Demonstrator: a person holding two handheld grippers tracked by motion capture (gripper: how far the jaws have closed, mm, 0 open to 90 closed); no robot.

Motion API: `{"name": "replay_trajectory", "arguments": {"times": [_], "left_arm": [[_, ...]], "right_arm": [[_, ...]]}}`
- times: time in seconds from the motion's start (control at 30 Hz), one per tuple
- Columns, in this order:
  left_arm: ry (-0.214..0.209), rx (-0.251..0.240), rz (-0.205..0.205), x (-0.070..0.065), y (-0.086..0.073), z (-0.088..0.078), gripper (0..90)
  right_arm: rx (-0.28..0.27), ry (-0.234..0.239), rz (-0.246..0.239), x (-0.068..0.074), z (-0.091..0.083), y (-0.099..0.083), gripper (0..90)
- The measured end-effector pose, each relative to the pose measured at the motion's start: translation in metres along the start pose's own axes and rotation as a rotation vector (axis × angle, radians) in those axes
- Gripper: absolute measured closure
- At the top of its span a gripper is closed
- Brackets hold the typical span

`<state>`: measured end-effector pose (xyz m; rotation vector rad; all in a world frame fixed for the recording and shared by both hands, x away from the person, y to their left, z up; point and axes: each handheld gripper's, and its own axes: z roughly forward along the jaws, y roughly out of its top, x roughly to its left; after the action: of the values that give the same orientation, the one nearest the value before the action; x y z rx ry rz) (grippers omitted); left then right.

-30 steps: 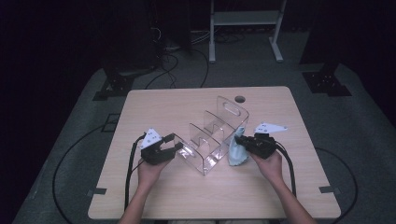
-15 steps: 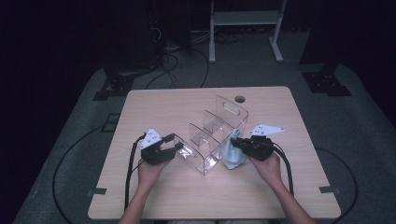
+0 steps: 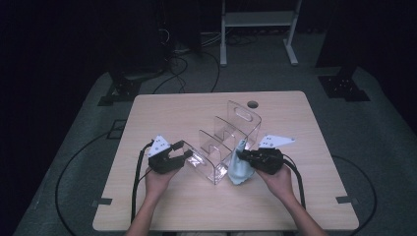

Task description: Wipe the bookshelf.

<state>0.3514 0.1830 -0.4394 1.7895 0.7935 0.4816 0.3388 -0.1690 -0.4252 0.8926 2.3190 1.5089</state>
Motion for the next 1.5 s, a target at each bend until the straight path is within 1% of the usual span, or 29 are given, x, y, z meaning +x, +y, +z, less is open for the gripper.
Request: {"name": "replay_trajectory", "arguments": {"times": [0.03, 0.1, 0.13, 0.17, 0.2, 0.23, 0.3, 0.33, 0.43, 0.5, 0.57, 0.67, 0.7, 0.73, 0.8, 0.83, 0.87, 0.9, 0.93, 1.03, 1.07, 1.1, 1.13, 1.2, 1.33, 1.37, 1.43, 1.47, 1.5], "left_arm": [[0.000, 0.000, 0.000, 0.000, 0.000, 0.000, 46.8], [0.004, -0.003, -0.006, 0.001, 0.000, 0.000, 46.8], [0.002, -0.002, -0.004, 0.001, 0.000, 0.000, 46.8], [0.003, -0.002, -0.003, 0.001, 0.000, 0.000, 46.8], [0.005, -0.002, -0.001, 0.001, 0.000, 0.000, 46.8], [0.006, -0.003, -0.005, 0.001, 0.000, -0.001, 46.7], [0.007, -0.002, -0.006, 0.001, 0.000, -0.001, 46.7], [0.007, -0.003, -0.006, 0.001, 0.000, 0.000, 46.7], [-0.004, -0.001, -0.005, 0.001, 0.000, 0.000, 45.3], [-0.002, 0.001, -0.001, 0.000, 0.000, 0.001, 45.0], [0.003, 0.007, 0.005, 0.000, 0.001, 0.001, 45.6], [0.004, 0.008, 0.003, -0.001, 0.001, 0.000, 46.0], [0.004, 0.008, 0.003, -0.001, 0.001, 0.000, 46.0], [0.002, 0.009, 0.004, 0.000, 0.001, 0.000, 46.1], [-0.002, 0.007, 0.002, 0.001, 0.001, 0.000, 46.1], [-0.002, 0.007, 0.002, 0.001, 0.001, 0.000, 46.1], [-0.004, 0.009, 0.002, 0.000, 0.001, 0.000, 46.1], [-0.003, 0.010, 0.003, -0.001, 0.001, 0.000, 45.6], [-0.003, 0.010, 0.007, -0.001, 0.001, 0.001, 45.2], [0.000, 0.013, 0.010, -0.002, 0.002, 0.001, 45.4], [-0.004, 0.011, 0.003, -0.001, 0.002, 0.001, 45.8], [-0.004, 0.011, 0.003, -0.001, 0.002, 0.001, 46.0], [-0.004, 0.011, 0.002, -0.001, 0.002, 0.000, 46.0], [-0.007, 0.010, 0.003, -0.001, 0.002, 0.000, 46.2], [-0.022, 0.008, 0.007, -0.003, 0.001, 0.001, 46.7], [-0.022, 0.008, 0.007, -0.003, 0.001, 0.001, 46.8], [-0.023, 0.007, 0.010, -0.003, 0.001, 0.002, 46.8], [-0.022, 0.007, 0.008, -0.003, 0.001, 0.001, 46.8], [-0.022, 0.007, 0.008, -0.003, 0.001, 0.001, 46.8]], "right_arm": [[0.000, 0.000, 0.000, 0.000, 0.000, 0.000, 83.6], [0.004, 0.020, -0.023, 0.016, 0.004, 0.001, 83.5], [0.003, 0.050, -0.033, 0.024, 0.006, 0.000, 83.5], [0.004, 0.098, -0.040, 0.034, 0.009, 0.000, 83.5], [0.007, 0.111, -0.056, 0.041, 0.012, 0.000, 83.5], [0.017, 0.101, -0.103, 0.050, 0.014, 0.001, 83.6], [0.016, 0.104, -0.104, 0.048, 0.014, 0.001, 83.7], [0.010, 0.098, -0.069, 0.036, 0.011, 0.002, 83.7], [0.006, 0.060, -0.051, 0.029, 0.008, 0.001, 83.7], [0.004, 0.053, -0.049, 0.031, 0.008, 0.001, 83.6], [0.000, 0.082, -0.054, 0.044, 0.010, 0.000, 83.6], [0.007, 0.154, -0.074, 0.061, 0.015, -0.001, 83.6], [0.010, 0.149, -0.092, 0.063, 0.016, -0.001, 83.7], [0.009, 0.136, -0.110, 0.064, 0.016, 0.000, 83.7], [0.002, 0.117, -0.086, 0.054, 0.013, 0.000, 83.7], [0.002, 0.117, -0.086, 0.054, 0.013, 0.000, 83.7], [-0.003, 0.105, -0.079, 0.050, 0.012, 0.000, 83.7], [-0.010, 0.076, -0.059, 0.041, 0.009, -0.003, 83.7], [-0.012, 0.071, -0.054, 0.040, 0.009, -0.005, 83.7], [-0.012, 0.084, -0.057, 0.047, 0.011, -0.007, 83.7], [0.001, 0.116, -0.082, 0.059, 0.016, -0.007, 83.6], [0.001, 0.116, -0.082, 0.059, 0.016, -0.007, 83.6], [0.013, 0.121, -0.113, 0.065, 0.018, -0.007, 83.7], [0.012, 0.119, -0.107, 0.060, 0.016, -0.006, 83.7], [-0.009, 0.057, -0.049, 0.039, 0.007, -0.006, 83.7], [-0.009, 0.056, -0.041, 0.037, 0.006, -0.007, 83.7], [-0.010, 0.066, -0.045, 0.043, 0.006, -0.008, 83.7], [-0.009, 0.090, -0.050, 0.049, 0.008, -0.008, 83.7], [-0.009, 0.090, -0.050, 0.049, 0.008, -0.008, 83.7]]}}
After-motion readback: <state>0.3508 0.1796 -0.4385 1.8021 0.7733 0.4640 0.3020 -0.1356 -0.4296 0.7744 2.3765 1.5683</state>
